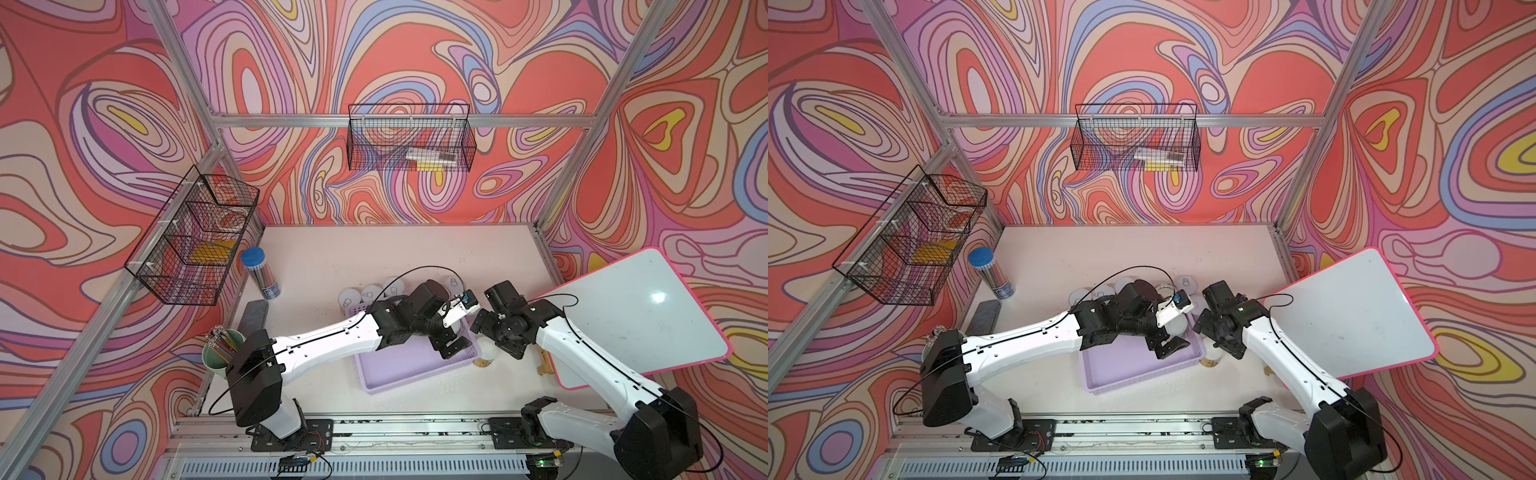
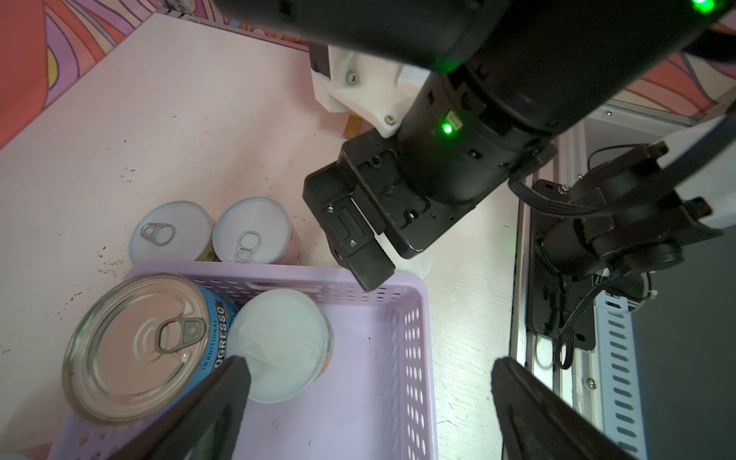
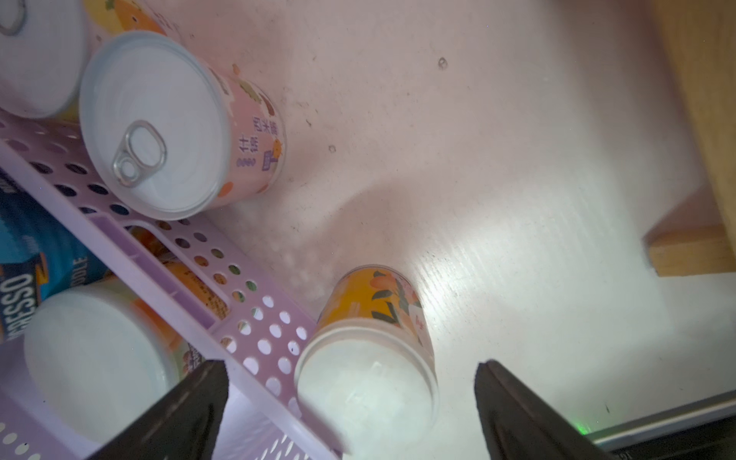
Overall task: Put the canned food in the basket
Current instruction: Pick up the canned food from the center of the board.
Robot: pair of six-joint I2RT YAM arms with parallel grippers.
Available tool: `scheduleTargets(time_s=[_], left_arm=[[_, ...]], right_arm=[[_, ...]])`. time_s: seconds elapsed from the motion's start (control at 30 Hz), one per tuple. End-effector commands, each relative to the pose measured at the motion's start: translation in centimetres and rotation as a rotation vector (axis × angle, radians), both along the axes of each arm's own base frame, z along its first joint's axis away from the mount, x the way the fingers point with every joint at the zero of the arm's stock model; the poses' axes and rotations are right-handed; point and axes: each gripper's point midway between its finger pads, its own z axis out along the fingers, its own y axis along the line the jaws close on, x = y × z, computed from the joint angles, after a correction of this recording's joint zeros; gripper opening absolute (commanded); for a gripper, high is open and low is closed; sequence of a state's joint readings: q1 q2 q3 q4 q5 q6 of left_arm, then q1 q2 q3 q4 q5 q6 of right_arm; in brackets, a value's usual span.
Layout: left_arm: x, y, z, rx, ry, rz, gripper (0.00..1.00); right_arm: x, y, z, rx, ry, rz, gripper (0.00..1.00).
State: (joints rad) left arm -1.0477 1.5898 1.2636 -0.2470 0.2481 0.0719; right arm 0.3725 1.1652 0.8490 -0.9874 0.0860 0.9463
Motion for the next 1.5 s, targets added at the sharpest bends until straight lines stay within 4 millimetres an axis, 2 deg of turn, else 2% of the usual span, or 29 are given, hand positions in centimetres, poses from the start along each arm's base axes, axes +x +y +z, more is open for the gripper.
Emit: scheduleTargets(time_s=[0.0,0.17,0.4,0.57,0.7,0.97,1.17,1.47], left_arm=[[-0.8,-1.5,0.1,-0.034,-0.033,-0.108,0.99],[-1.0,-1.7,-0.7,-0.034,-0.026,-0.128,0.99],[-1.5,-1.2,-1.8,0.001,-0.003,-0.142,0.99],[-1.6,-1.2,-1.8,0.009,-0.007,-0.147,0.99],[-1.5,-1.0,-2.0,0.018,-0.02,-0.15,0.99],[-1.6,-0.8,-2.2,0.03,-0.026,-0.158,0.99],[-1.6,-0.8,-2.2,0.035,-0.03,-0.16,0.99],[-1.6,-0.7,-2.2,0.042,-0.036,-0.166,0.99]], right_arm=[[-0.4,-0.1,-0.5,0.023,0.008,-0.04,0.98],[-0.8,0.0,-1.4,0.03,0.031,-0.05,0.98],[-2.0,-1.3,-1.9,-0.029,0.061,-0.077,0.98],[-2.0,-1.8,-1.4,-0.044,0.033,-0.087,0.98],[-1.6,-1.3,-1.2,-0.017,0.021,-0.08,0.98],[-2.7,-0.4,-2.9,0.018,0.102,-0.041,0.98],[-4.2,-1.0,-4.0,-0.024,0.205,-0.04,0.96],[-4.4,-2.4,-3.0,-0.096,0.198,-0.077,0.86]])
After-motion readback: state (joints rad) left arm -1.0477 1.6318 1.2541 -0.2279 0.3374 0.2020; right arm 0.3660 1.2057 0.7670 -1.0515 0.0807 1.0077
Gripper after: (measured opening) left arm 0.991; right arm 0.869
